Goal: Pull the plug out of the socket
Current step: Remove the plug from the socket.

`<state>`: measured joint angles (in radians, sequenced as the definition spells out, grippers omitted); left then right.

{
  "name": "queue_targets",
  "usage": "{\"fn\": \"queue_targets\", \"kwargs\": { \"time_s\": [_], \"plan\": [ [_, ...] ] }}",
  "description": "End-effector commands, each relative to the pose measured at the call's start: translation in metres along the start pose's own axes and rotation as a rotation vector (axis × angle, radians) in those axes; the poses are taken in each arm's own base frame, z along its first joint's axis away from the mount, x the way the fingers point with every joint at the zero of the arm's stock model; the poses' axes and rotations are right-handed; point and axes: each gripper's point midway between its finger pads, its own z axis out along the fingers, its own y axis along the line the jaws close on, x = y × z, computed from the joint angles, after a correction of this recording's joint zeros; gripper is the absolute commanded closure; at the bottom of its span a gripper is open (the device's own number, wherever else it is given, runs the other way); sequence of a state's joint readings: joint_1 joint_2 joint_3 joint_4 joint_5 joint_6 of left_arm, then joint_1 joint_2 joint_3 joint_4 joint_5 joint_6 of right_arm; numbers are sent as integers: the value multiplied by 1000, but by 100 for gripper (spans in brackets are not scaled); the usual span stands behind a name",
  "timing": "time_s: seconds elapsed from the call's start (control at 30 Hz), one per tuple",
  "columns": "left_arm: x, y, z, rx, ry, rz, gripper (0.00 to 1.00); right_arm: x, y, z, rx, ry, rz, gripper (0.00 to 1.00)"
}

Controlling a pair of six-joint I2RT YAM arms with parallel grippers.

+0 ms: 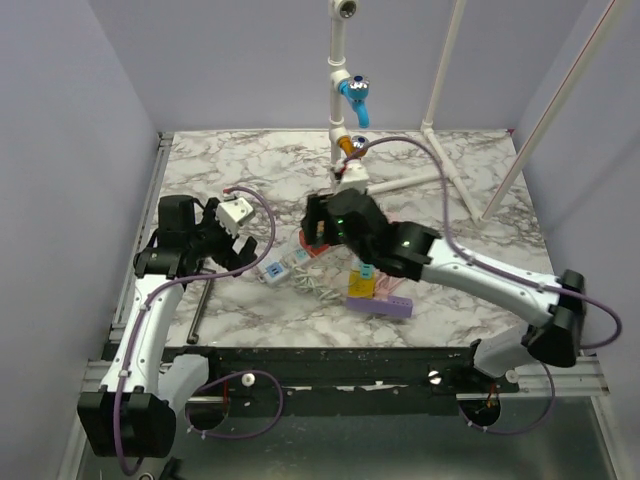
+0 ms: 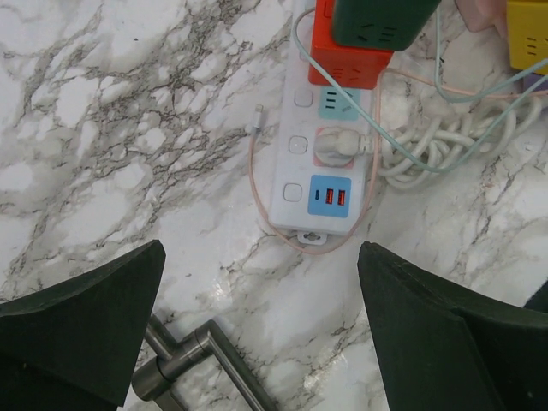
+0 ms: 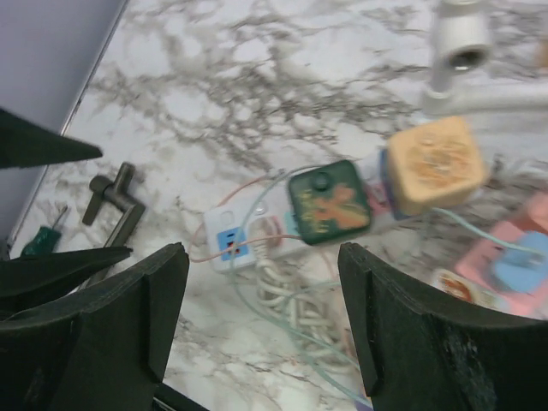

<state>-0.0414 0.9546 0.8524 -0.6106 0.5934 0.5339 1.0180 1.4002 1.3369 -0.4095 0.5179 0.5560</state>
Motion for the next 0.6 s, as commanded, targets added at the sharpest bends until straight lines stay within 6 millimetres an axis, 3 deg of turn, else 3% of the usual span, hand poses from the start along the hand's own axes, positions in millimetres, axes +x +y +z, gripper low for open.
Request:
{"fn": "queue_targets", "kwargs": {
  "time_s": [0.0,0.07,0.27,0.43,0.57],
  "plan": [
    [-3,-17,-14,98,-11,-39,1,37,62,29,-109,48,-174,22],
    [-1,-14,-22,89,-20,-46,1,60,77,39,-165,90,-191,23],
    [19,-34,-33,153,10,19,1,122,84,66,-197,222,-237,26],
    [15,-47,-39,192,-13,9,1,159,71,83,-146,276,-287,27],
    [12,-53,-43,195,-37,39,1,176,61,84,-111,290,-312,29]
  ]
}}
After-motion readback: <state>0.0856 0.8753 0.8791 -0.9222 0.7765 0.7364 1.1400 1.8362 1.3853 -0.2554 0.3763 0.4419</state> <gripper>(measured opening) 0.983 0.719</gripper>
